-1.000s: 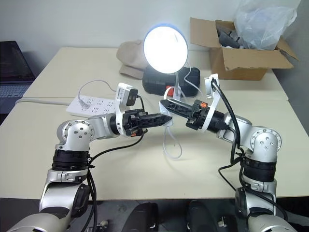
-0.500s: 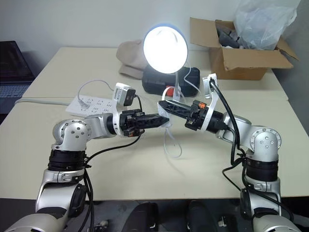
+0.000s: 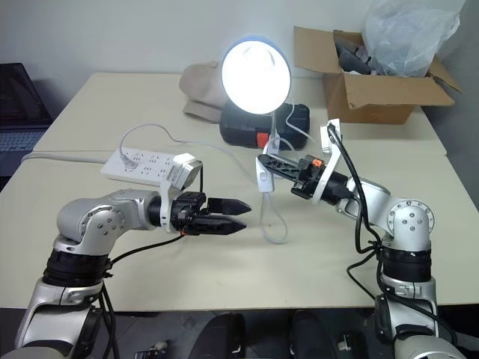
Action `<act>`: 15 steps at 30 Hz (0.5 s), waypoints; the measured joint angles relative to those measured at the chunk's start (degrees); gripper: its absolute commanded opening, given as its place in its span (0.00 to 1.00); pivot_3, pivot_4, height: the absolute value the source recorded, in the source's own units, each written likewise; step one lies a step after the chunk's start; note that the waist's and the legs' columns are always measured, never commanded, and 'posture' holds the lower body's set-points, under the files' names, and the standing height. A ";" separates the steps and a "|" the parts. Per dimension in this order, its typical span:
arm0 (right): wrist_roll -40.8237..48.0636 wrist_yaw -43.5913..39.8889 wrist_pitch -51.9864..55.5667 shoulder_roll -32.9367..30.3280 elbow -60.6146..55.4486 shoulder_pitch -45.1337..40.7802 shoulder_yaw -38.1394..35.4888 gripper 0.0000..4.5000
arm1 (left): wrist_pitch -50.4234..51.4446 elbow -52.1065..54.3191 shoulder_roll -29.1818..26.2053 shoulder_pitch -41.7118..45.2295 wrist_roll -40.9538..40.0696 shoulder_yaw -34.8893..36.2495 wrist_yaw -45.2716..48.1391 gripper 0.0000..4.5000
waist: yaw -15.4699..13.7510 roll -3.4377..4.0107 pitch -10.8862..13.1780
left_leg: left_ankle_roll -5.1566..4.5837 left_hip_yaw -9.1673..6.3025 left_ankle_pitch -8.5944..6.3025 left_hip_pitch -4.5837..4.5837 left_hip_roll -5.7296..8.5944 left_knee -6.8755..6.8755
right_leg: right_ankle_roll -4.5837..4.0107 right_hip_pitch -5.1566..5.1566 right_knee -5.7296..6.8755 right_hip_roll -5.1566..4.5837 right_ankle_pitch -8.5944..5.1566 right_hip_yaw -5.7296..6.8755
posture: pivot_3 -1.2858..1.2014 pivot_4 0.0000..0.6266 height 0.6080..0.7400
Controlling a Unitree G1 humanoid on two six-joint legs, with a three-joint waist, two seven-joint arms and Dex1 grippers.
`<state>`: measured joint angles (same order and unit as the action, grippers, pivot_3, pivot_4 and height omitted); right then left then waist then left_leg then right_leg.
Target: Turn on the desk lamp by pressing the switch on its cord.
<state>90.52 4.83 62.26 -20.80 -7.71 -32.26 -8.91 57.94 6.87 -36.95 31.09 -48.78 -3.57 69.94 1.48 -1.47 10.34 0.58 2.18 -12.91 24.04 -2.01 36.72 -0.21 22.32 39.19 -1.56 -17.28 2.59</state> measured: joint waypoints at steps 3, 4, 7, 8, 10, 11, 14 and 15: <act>-4.11 0.77 -0.12 -0.15 1.21 0.25 1.63 0.08 | -0.77 2.83 -1.16 -2.52 -0.20 0.61 -0.32 1.00 | 0.05 0.00 0.00 | 0.00 0.03 0.00 0.00 -0.02 -0.01 | 0.05 -0.02 -0.11 0.03 0.01 -0.04 | 0.52 0.24 1.00; -5.91 0.64 -0.12 -0.42 1.86 0.43 2.24 0.08 | -0.81 3.60 -1.55 -3.33 -0.27 0.81 -0.51 1.00 | 0.05 0.00 0.00 | 0.00 0.04 0.00 0.01 -0.02 -0.01 | 0.05 0.00 -0.11 0.03 0.01 -0.04 | 0.52 0.24 1.00; -10.53 -0.36 -0.34 -0.52 3.60 0.60 3.45 0.08 | -0.87 5.94 -2.38 -5.17 -0.63 1.59 -0.64 1.00 | 0.01 0.00 0.00 | 0.00 0.03 0.00 0.01 -0.06 -0.02 | 0.05 0.00 -0.13 0.08 0.01 -0.04 | 0.52 0.24 1.00; -12.67 -1.15 -0.48 -0.52 4.20 0.57 4.09 0.08 | -0.98 7.15 -2.91 -5.92 -0.67 1.63 -0.63 1.00 | 0.01 0.00 0.00 | 0.00 0.04 0.00 0.00 -0.08 -0.02 | 0.05 -0.01 -0.14 0.10 0.01 -0.05 | 0.52 0.24 1.00; -16.15 -1.94 -0.75 -0.48 5.81 0.48 4.99 0.08 | -1.02 8.50 -3.42 -6.87 -0.67 1.65 -0.64 1.00 | 0.01 0.00 0.00 | 0.00 0.05 0.00 0.01 -0.10 -0.02 | 0.05 -0.01 -0.14 0.11 0.01 -0.04 | 0.52 0.24 1.00; -18.11 -2.48 -1.06 -0.44 6.72 0.28 5.64 0.08 | -1.06 8.97 -3.49 -7.33 -0.67 1.65 -0.66 1.00 | 0.01 0.00 0.00 | 0.00 0.05 0.00 0.00 -0.12 -0.02 | 0.05 -0.01 -0.14 0.13 0.01 -0.04 | 0.52 0.24 1.00; -23.67 -3.64 -1.90 0.28 9.26 -0.39 6.66 0.08 | -1.24 9.87 -3.96 -8.60 -0.64 1.65 -0.75 1.00 | 0.01 0.00 0.00 | 0.00 0.07 0.00 0.00 -0.20 -0.02 | 0.05 -0.01 -0.14 0.21 0.02 -0.05 | 0.52 0.24 1.00; -25.26 -3.66 -2.05 0.52 10.07 -0.53 6.87 0.08 | -1.34 10.23 -4.22 -8.95 -0.61 1.66 -0.78 1.00 | 0.02 0.00 0.00 | 0.00 0.07 0.00 0.00 -0.24 -0.02 | 0.04 -0.01 -0.14 0.24 0.02 -0.05 | 0.52 0.24 1.00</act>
<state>65.25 1.16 60.22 -20.28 2.36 -32.78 -2.04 56.60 17.09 -41.17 22.14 -49.39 -1.91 69.16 1.49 -1.47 10.33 0.58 2.24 -12.92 24.03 -2.24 36.70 -0.16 22.31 39.05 -1.32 -17.27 2.54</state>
